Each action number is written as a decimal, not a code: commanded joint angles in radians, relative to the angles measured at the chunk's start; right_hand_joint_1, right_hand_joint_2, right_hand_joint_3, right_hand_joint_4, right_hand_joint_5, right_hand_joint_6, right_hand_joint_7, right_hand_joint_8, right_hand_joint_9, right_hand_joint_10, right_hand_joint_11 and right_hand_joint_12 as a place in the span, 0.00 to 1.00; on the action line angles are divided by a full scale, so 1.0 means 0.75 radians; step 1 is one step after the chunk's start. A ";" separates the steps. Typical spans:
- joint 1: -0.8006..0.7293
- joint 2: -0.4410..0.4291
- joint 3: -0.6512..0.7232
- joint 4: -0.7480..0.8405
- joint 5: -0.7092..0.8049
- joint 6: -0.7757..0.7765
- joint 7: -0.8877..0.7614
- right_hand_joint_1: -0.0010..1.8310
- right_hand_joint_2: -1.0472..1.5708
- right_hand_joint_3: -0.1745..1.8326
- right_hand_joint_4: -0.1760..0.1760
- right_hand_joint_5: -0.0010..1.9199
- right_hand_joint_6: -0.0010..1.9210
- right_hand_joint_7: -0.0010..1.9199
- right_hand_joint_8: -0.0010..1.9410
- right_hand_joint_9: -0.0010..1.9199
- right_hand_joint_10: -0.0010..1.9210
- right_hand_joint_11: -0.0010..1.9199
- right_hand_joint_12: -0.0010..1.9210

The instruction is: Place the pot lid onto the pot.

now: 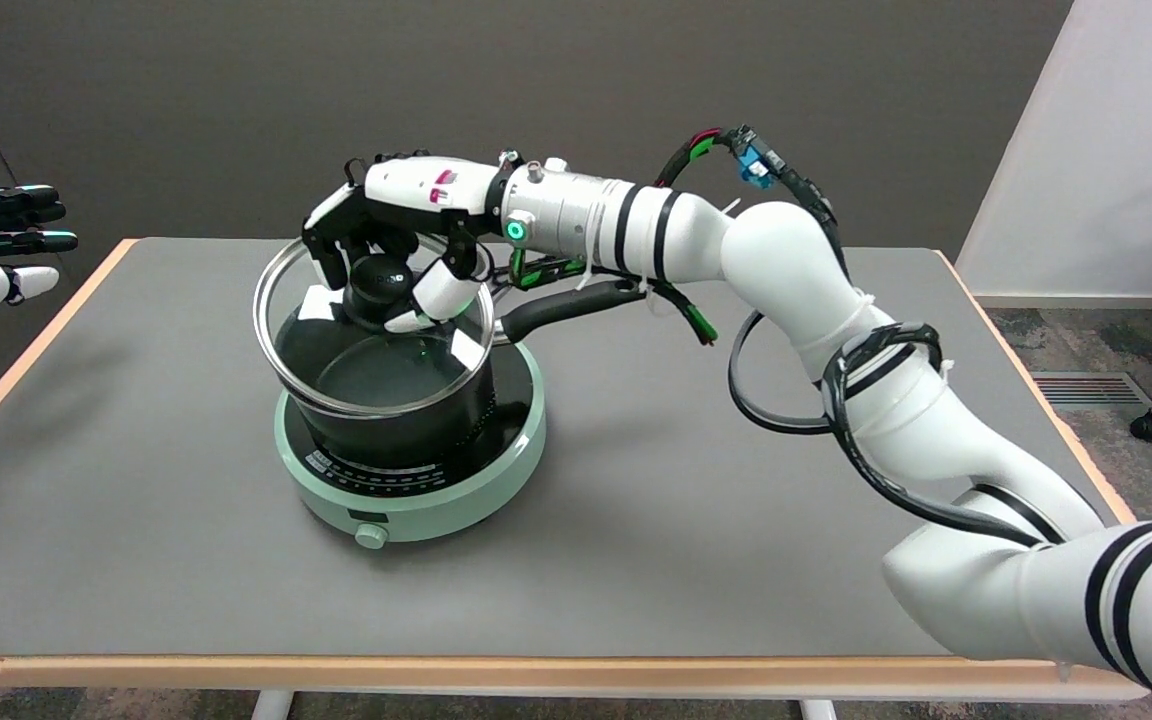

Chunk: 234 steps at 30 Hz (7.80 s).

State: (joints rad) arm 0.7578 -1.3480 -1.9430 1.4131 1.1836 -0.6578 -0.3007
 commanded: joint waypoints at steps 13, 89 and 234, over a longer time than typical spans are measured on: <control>0.032 0.005 0.015 -0.087 0.100 -0.064 0.003 0.82 0.72 0.46 1.00 0.34 0.62 0.41 0.73 0.37 0.93 0.28 1.00; 0.485 -0.219 -0.051 -0.669 0.093 -0.394 0.216 0.83 0.68 0.58 0.98 0.35 0.66 0.43 0.79 0.38 0.98 0.32 1.00; 0.036 -0.083 0.043 -0.104 -0.157 -0.171 0.117 0.80 0.81 0.32 0.88 0.34 0.65 0.35 0.81 0.29 0.97 0.17 1.00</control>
State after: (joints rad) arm 0.8187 -1.4158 -1.9143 1.2492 1.1096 -0.7727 -0.2124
